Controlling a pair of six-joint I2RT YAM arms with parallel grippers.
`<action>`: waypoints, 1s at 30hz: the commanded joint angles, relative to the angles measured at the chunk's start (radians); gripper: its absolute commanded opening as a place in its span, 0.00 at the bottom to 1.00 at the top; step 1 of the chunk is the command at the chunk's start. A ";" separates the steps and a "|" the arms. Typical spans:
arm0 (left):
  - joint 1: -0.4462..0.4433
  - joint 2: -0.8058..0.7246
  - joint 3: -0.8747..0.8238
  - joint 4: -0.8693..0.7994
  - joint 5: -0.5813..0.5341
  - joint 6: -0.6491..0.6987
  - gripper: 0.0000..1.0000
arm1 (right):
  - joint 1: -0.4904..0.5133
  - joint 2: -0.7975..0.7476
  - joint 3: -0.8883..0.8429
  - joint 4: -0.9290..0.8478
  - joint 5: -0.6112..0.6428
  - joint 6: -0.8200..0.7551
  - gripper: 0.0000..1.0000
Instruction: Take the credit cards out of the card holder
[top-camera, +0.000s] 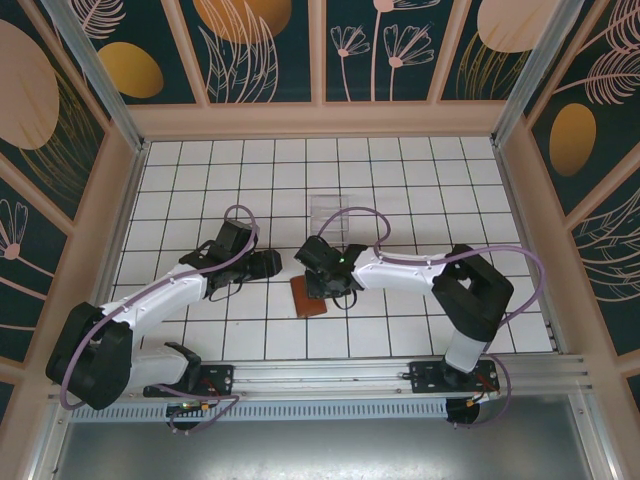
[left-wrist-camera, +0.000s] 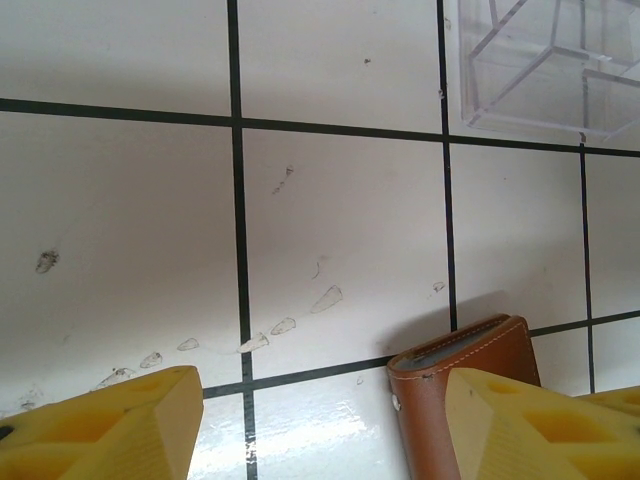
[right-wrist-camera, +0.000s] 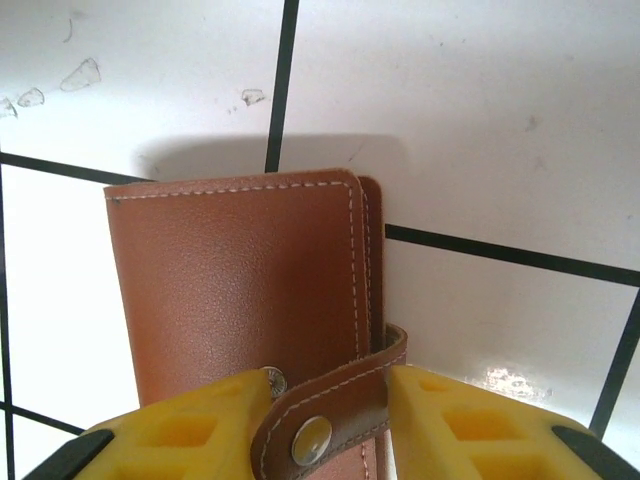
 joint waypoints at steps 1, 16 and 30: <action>-0.017 -0.014 0.029 -0.027 -0.004 -0.019 0.66 | -0.013 -0.035 -0.013 -0.017 0.043 0.009 0.37; -0.105 0.077 0.098 0.010 0.015 -0.057 0.62 | -0.072 -0.100 -0.086 0.069 0.019 0.026 0.03; -0.174 0.134 0.096 0.111 0.089 -0.134 0.63 | -0.113 -0.304 -0.236 0.255 -0.095 0.138 0.00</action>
